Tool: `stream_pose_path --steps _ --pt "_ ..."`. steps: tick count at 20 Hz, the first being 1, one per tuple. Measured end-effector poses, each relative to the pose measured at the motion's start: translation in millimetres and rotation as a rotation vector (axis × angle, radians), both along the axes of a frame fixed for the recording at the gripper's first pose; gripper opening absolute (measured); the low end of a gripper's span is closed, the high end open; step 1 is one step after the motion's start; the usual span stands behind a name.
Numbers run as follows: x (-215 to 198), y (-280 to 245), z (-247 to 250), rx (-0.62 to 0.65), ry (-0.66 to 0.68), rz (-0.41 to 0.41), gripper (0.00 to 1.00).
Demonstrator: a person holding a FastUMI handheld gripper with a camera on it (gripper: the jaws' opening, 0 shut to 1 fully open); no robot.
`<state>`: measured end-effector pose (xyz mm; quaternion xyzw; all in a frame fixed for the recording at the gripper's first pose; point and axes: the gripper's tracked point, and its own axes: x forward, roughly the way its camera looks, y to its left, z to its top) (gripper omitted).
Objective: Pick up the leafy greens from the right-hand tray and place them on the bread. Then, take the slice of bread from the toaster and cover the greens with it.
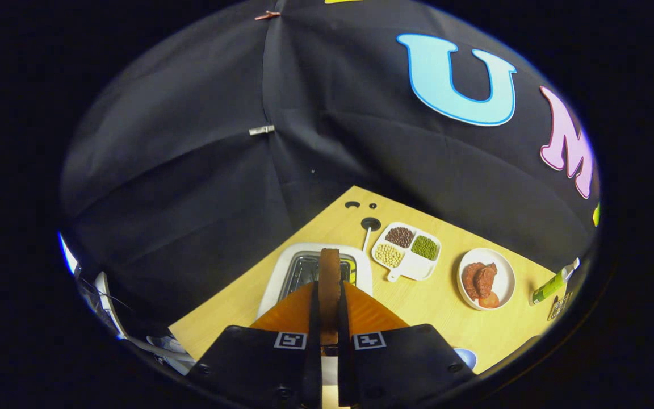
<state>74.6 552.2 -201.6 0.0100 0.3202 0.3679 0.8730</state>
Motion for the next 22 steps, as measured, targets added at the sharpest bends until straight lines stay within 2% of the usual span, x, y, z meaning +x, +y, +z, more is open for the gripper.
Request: stream_pose_path --steps 7,11,14,18,22 --pt "4 -60 60 0.116 -0.032 -0.053 0.15" --pt "3 -119 70 0.127 -0.027 -0.115 0.15" --pt "3 -172 61 0.097 -0.029 -0.197 0.15" --pt "0 -238 24 0.029 -0.017 -0.326 0.15" --pt "-14 -270 -24 0.013 0.047 -0.437 0.15"
